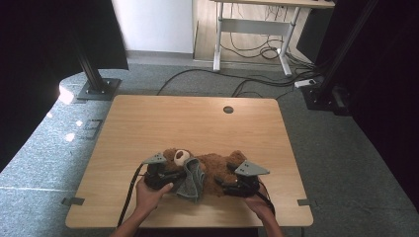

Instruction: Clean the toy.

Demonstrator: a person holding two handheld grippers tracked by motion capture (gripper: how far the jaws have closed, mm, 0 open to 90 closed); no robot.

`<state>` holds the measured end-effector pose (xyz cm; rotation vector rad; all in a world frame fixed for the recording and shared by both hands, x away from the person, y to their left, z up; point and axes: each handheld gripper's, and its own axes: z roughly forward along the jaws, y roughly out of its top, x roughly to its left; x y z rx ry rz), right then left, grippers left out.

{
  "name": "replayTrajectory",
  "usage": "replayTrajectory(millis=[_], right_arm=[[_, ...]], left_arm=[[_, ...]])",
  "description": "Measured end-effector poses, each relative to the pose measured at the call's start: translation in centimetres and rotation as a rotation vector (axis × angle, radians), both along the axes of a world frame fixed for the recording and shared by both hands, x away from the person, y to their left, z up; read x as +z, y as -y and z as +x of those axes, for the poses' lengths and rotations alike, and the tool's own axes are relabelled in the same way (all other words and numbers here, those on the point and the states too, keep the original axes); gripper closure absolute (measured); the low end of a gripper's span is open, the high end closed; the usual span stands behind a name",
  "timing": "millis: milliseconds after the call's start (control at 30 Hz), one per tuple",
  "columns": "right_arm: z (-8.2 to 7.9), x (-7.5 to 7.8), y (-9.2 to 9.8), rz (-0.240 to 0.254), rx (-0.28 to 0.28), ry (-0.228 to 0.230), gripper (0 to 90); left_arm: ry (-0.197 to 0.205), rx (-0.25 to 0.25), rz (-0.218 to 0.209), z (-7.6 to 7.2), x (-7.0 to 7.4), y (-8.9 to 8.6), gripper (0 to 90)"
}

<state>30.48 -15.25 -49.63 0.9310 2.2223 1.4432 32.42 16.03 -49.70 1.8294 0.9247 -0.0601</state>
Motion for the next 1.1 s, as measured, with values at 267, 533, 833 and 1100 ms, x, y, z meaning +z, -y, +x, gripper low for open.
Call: replayTrajectory(millis=[267, 533, 833, 1100], right_arm=[[-0.5, -1.0, 0.0, 0.007, 0.033, -0.056, 34.3], [-1.4, -2.1, -0.1, -0.006, 0.098, -0.042, 46.2], [-1.3, -2.5, -0.9, -0.023, 0.065, -0.014, 46.5], [-0.8, -3.0, -2.6, -0.054, -0.011, 0.017, 48.1]], left_arm=[[-0.003, -0.012, -0.012, -0.7, -0.5, -0.2, 82.6], [-0.036, -0.032, -0.056, -1.3, 0.0, -1.9, 82.8], [0.062, -0.02, -0.132, -0.4, 5.3, -2.2, 82.8], [0.051, -0.112, -0.031, 1.2, 6.3, 3.9, 82.4]])
